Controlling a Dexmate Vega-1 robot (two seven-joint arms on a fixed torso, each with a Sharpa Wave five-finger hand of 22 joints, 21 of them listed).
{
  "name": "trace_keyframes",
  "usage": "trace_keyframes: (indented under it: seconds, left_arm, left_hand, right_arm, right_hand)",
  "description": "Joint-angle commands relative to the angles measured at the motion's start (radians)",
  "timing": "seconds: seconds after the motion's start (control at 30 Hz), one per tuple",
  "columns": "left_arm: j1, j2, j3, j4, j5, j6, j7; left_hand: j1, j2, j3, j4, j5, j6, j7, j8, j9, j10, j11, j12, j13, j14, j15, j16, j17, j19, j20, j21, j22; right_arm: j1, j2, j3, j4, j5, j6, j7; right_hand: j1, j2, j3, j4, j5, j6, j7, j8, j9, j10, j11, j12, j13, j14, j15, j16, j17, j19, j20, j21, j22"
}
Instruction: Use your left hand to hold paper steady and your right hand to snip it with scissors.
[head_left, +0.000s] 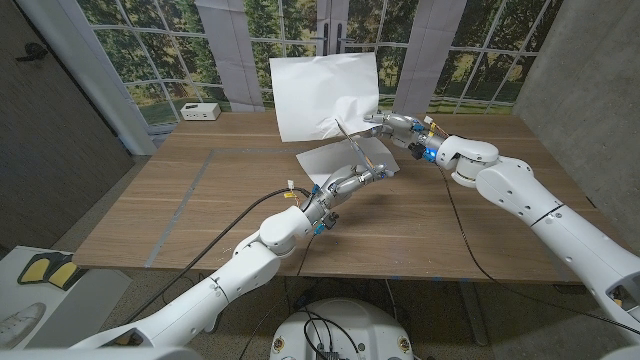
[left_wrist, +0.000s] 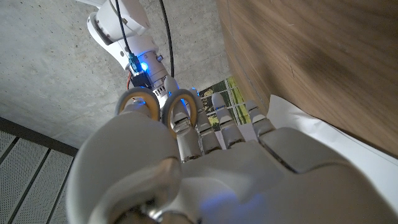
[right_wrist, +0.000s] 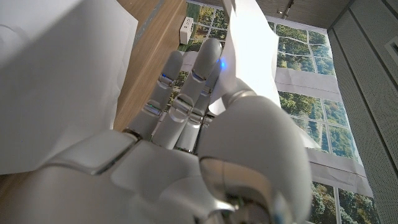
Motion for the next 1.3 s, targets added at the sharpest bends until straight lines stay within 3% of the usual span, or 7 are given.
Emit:
trace_keyframes:
  seconds: [0.03, 0.23, 0.4, 0.73, 1.0, 1.3]
  left_arm:
    - [0.011, -0.004, -0.003, -0.003, 0.011, -0.012, 0.016]
    - [0.018, -0.004, -0.006, -0.006, 0.017, -0.024, 0.025]
    - [0.024, 0.000, -0.011, -0.009, 0.018, -0.026, 0.032]
    - [0.014, -0.003, -0.017, 0.016, -0.008, -0.045, 0.001]
    - [0.022, 0.031, -0.041, 0.003, -0.033, -0.045, -0.019]
    - [0.005, 0.034, -0.052, 0.038, -0.048, -0.073, -0.056]
  left_hand:
    - [0.075, 0.058, 0.048, 0.020, -0.008, 0.016, -0.002, 0.009, 0.007, 0.094, -0.079, 0.011, 0.008, 0.014, -0.096, 0.008, 0.005, 0.010, 0.003, 0.007, 0.004]
    - [0.071, 0.056, 0.068, 0.028, -0.015, 0.015, -0.008, 0.012, 0.014, 0.097, -0.079, 0.013, 0.014, 0.017, -0.100, 0.008, 0.005, 0.014, -0.004, 0.010, 0.004]
    - [0.069, 0.052, 0.094, 0.033, -0.024, 0.034, 0.012, 0.024, 0.026, 0.094, -0.079, 0.015, 0.023, 0.020, -0.102, 0.004, 0.004, 0.013, -0.004, 0.011, 0.004]
    - [0.064, 0.047, 0.113, 0.037, -0.034, 0.035, 0.007, 0.029, 0.036, 0.095, -0.079, 0.018, 0.031, 0.020, -0.104, 0.001, 0.002, 0.014, -0.006, 0.012, 0.003]
    - [0.060, 0.045, 0.124, 0.037, -0.040, 0.036, 0.007, 0.032, 0.042, 0.096, -0.079, 0.020, 0.036, 0.019, -0.102, -0.002, 0.000, 0.013, -0.008, 0.013, 0.002]
    - [0.054, 0.042, 0.135, 0.039, -0.049, 0.034, 0.006, 0.034, 0.048, 0.096, -0.079, 0.019, 0.039, 0.020, -0.103, -0.005, -0.002, 0.014, -0.007, 0.014, 0.002]
  right_arm:
    - [-0.009, -0.008, 0.007, -0.014, 0.009, -0.012, -0.012]
    - [-0.004, -0.010, 0.001, -0.010, 0.006, -0.020, -0.010]
    - [0.005, -0.014, -0.006, -0.002, 0.006, -0.031, 0.003]
    - [0.015, -0.019, -0.014, 0.000, 0.030, -0.089, -0.003]
    - [0.029, -0.013, -0.033, -0.007, 0.020, -0.122, -0.029]
    - [0.038, -0.002, -0.047, -0.010, 0.002, -0.151, -0.075]
  right_hand:
    - [0.000, 0.004, 0.008, -0.001, -0.002, 0.006, -0.002, 0.000, 0.004, 0.017, -0.016, -0.003, 0.005, 0.013, 0.000, -0.002, 0.004, -0.003, -0.054, 0.012, -0.001]
    - [0.000, 0.004, 0.008, -0.002, -0.002, 0.007, 0.000, 0.000, 0.003, 0.018, -0.018, -0.003, 0.005, 0.013, 0.000, -0.004, 0.005, -0.003, -0.053, 0.020, -0.004]
    - [0.000, 0.004, 0.009, -0.002, -0.002, 0.009, -0.001, 0.000, 0.003, 0.020, -0.016, -0.004, 0.005, 0.014, 0.000, -0.007, 0.004, -0.005, -0.053, 0.026, -0.007]
    - [0.001, 0.003, 0.009, -0.003, -0.002, 0.009, 0.000, 0.000, 0.003, 0.020, -0.015, -0.006, 0.004, 0.016, 0.000, -0.011, 0.004, -0.008, -0.053, 0.039, -0.013]
    - [0.001, 0.002, 0.010, -0.003, -0.002, 0.009, 0.001, 0.000, 0.003, 0.020, -0.017, -0.007, 0.005, 0.019, 0.000, -0.014, 0.004, -0.013, -0.053, 0.050, -0.018]
    - [0.001, 0.001, 0.011, -0.003, -0.002, 0.011, 0.002, 0.000, 0.003, 0.021, -0.012, -0.009, 0.006, 0.021, 0.000, -0.016, 0.006, -0.016, -0.053, 0.063, -0.022]
